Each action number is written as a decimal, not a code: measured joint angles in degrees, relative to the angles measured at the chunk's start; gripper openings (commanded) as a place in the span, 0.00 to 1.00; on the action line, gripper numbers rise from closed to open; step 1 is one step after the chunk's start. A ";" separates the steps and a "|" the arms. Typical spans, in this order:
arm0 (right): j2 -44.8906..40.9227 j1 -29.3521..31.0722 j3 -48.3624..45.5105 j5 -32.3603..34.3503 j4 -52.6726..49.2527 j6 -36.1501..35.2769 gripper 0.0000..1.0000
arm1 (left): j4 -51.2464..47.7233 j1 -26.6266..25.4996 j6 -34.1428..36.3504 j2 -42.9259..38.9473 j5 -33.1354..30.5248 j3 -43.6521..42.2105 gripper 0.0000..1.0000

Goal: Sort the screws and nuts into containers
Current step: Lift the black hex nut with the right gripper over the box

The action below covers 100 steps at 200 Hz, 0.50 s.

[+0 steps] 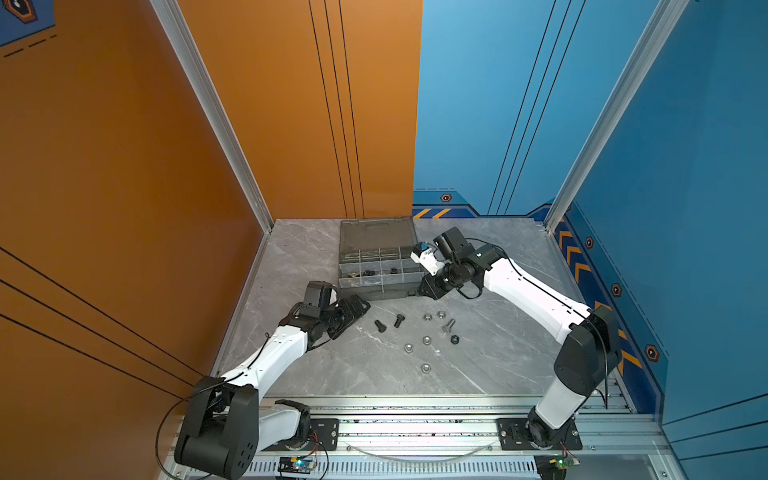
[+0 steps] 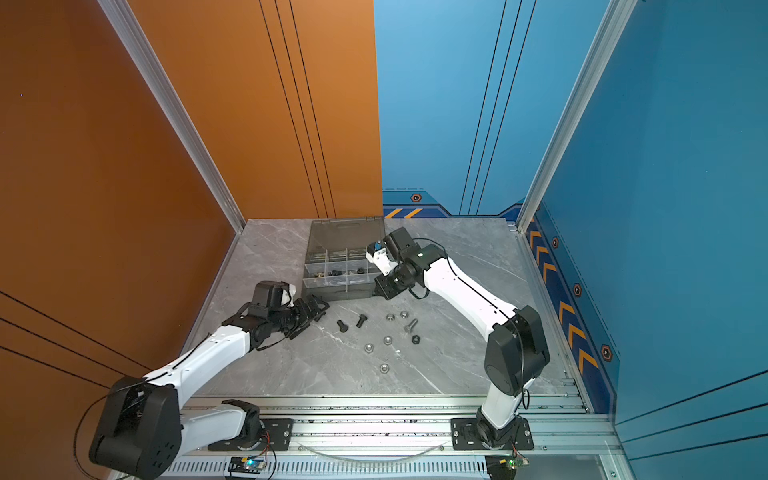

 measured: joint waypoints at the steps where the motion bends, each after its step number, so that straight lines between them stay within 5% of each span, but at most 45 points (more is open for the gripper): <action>1: 0.11 0.00 0.22 0.00 0.09 0.00 0.00 | 0.02 0.00 -0.02 0.00 0.00 0.00 0.98; 100: 22.01 -0.11 17.35 4.07 15.69 1.20 0.00 | 0.44 0.44 -0.28 -0.20 0.90 0.00 0.98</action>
